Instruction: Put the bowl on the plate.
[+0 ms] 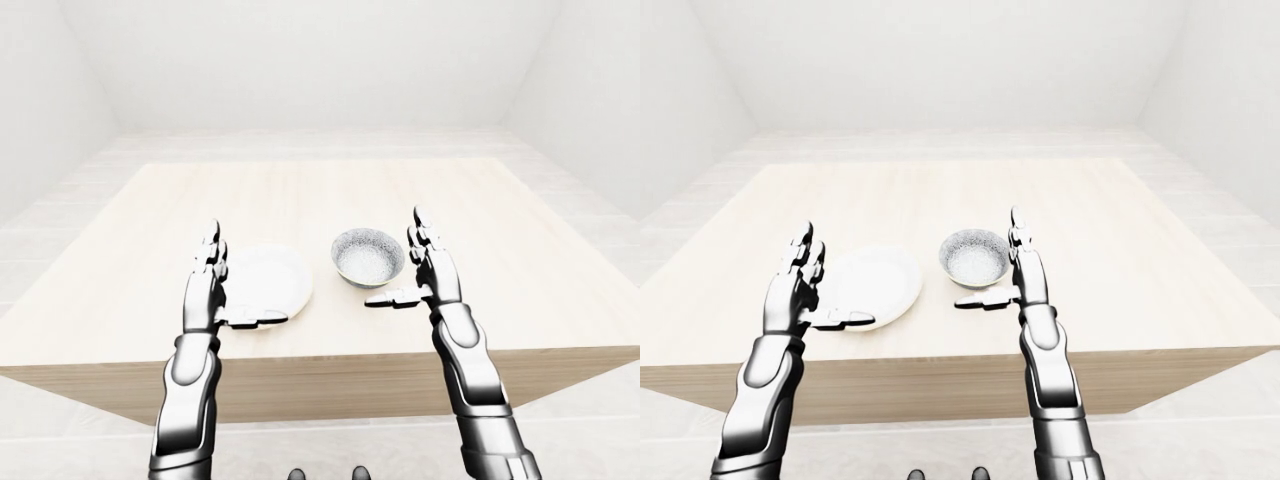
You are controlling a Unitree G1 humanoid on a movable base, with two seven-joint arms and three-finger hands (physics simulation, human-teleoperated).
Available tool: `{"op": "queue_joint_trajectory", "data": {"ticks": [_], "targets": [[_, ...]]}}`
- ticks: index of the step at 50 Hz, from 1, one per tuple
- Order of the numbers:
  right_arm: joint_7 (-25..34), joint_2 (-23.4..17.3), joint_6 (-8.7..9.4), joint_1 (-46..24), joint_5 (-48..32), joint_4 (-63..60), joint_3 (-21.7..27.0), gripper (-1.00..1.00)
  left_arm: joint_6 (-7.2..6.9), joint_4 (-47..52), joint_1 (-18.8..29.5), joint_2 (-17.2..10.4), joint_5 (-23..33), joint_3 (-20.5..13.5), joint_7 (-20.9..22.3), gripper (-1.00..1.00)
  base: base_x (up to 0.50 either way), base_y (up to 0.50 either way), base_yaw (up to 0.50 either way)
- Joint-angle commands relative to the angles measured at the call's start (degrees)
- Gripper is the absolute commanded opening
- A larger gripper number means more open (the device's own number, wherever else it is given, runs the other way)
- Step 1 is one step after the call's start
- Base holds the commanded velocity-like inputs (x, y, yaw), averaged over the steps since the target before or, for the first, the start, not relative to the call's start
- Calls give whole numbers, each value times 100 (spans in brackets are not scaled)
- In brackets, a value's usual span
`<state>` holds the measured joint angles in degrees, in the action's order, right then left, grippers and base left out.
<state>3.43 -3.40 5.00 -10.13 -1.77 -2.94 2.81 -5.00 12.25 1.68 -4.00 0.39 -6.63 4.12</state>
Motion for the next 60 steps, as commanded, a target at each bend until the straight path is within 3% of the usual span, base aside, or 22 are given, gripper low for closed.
{"op": "queue_joint_trajectory", "data": {"ticks": [1, 42, 60], "targets": [[64, 2, 0, -50, -114, -198, 12, 100, 0, 150, 87, -49, 98, -87, 86, 100, 0, 0, 0], [90, 19, 0, -52, -129, -434, 30, 100, 0, -240, 168, -92, 112, -175, 122, 100, 10, 21, 0], [86, 19, 0, -64, -83, -359, 30, 100, 0, -345, 166, -115, 163, -166, 146, 100, 10, 5, 0]]}}
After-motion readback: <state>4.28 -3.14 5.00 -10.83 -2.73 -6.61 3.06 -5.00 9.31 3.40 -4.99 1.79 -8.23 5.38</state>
